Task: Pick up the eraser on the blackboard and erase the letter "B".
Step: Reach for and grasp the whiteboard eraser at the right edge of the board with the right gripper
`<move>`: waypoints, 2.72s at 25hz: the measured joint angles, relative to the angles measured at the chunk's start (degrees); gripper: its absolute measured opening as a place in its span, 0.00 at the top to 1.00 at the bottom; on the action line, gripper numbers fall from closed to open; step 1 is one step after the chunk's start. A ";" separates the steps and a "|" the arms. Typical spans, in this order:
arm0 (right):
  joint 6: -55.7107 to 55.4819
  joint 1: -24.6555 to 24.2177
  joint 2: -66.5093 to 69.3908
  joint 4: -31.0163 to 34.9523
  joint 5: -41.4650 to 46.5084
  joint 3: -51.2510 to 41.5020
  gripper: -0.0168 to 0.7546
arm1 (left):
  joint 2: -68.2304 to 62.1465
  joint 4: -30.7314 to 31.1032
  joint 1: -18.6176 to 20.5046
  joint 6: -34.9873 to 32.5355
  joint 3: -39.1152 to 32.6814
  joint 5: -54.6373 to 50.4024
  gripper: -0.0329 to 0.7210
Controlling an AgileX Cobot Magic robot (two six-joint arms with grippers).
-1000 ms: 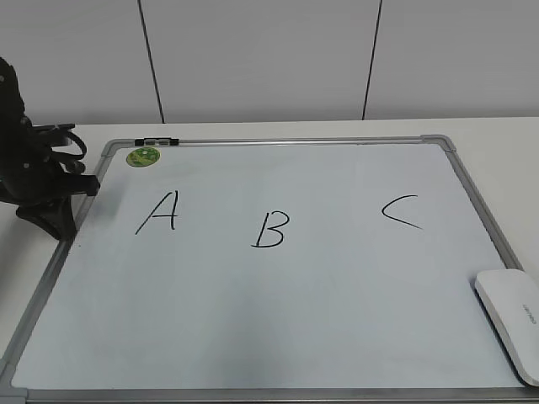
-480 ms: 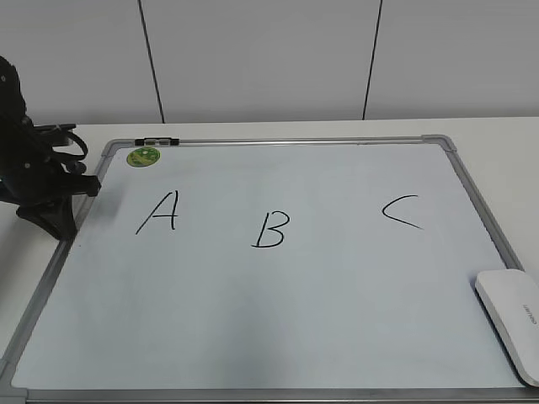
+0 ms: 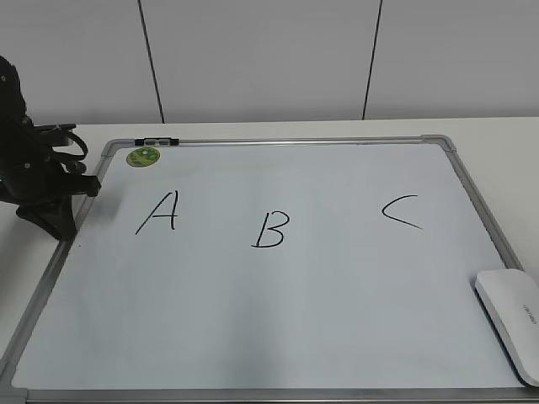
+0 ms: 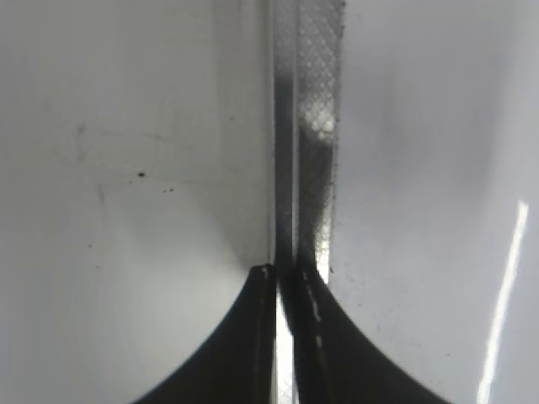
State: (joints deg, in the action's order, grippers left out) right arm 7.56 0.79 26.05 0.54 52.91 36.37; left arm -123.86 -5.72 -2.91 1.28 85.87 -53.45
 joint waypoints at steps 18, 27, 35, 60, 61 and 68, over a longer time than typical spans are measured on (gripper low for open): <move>0.94 0.00 33.09 6.97 -0.98 3.10 0.17 | 0.00 0.00 0.00 0.04 0.00 -0.14 0.93; 2.63 0.00 45.22 8.92 -1.38 3.38 0.11 | 0.00 0.00 0.00 0.04 0.00 -0.14 0.93; 2.51 0.00 53.87 8.36 -4.78 4.99 0.11 | 0.00 0.00 0.00 0.04 0.00 -0.18 0.93; -0.99 0.13 67.56 5.26 -11.54 8.89 0.11 | 0.00 0.00 0.00 0.04 0.00 -0.27 0.93; -1.19 0.40 67.84 4.77 -11.54 8.89 0.11 | 0.00 0.00 0.00 0.04 0.00 -0.27 0.93; -5.13 3.04 68.36 0.01 -12.08 8.89 0.12 | 0.00 0.04 0.22 0.04 0.00 -0.27 0.93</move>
State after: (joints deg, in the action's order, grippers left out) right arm 2.42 3.83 94.41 0.54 40.82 45.25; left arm -123.86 -5.68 -2.69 1.32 85.87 -53.72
